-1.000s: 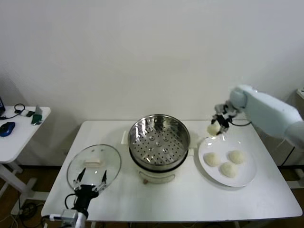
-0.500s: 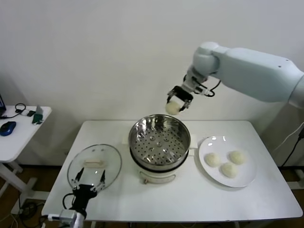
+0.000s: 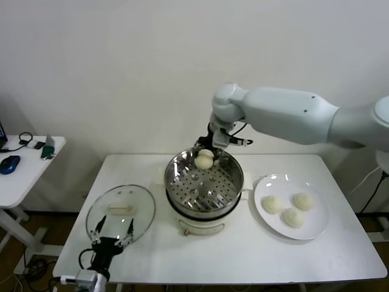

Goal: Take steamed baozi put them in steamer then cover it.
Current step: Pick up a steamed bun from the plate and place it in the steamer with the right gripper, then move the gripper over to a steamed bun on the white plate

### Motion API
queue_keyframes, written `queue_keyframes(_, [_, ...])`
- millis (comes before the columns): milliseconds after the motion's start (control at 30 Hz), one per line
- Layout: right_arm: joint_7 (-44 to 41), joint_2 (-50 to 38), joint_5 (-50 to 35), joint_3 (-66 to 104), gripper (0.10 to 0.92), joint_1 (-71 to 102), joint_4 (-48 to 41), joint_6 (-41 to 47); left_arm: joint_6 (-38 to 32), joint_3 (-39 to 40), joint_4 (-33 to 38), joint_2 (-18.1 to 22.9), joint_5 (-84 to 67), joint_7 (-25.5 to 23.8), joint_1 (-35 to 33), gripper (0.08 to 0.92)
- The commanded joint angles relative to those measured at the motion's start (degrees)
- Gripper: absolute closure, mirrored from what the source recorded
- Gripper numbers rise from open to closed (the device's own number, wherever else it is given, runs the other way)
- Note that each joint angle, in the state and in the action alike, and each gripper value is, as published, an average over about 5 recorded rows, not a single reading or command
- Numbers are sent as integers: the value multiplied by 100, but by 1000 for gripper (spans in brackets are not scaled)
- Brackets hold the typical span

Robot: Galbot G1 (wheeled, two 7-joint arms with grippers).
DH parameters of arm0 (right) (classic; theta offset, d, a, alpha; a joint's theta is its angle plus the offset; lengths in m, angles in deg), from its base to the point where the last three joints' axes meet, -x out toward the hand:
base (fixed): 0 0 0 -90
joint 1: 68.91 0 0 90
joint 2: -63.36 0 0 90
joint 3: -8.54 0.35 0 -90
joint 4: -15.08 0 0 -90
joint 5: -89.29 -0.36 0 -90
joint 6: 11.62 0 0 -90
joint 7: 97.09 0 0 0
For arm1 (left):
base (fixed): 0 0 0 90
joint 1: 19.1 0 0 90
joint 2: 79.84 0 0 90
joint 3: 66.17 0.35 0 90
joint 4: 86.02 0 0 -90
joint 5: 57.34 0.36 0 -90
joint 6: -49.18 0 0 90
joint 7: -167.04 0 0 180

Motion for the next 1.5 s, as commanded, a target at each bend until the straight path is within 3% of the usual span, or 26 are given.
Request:
queue_keyframes(33, [179, 251, 532, 9, 380, 487, -478, -192, -9, 9, -25, 1, 17, 4, 6, 177])
queue_keyframes(433, [406, 359, 769, 243, 378, 835, -1015, -122, -52, 22, -92, -27, 17, 16, 35, 177])
queue_keyframes(633, [375, 243, 315, 318, 259, 722, -877, -42, -45, 23, -73, -26, 24, 17, 33, 177])
queue_keyframes(767, [-60, -169, -912, 211, 209, 109, -456, 87, -41, 18, -34, -10, 43, 17, 14, 177])
queue_keyframes(867, [-608, -625, -2669, -446, 203, -846, -92, 304, -28, 14, 16, 18, 65, 11, -8, 177])
queue_keyframes(967, [-1165, -1164, -4402, -1228, 203, -1744, 188, 996, -27, 21, 38, 37, 102, 6, -23, 177])
queue_keyframes(1067, [-1457, -1812, -5336, -2069, 202, -2547, 459, 2066, -35, 23, 20, 36, 120, 6, -36, 177])
queue_keyframes(1300, [-874, -3102, -5222, -4018, 203, -3323, 1653, 3838, -68, 33, -19, 34, 104, 16, -6, 177])
queue_keyframes(1500, [-25, -3867, -4786, -3873, 203, -2315, 2410, 4902, -60, 63, 7, 66, 94, 14, 54, 177])
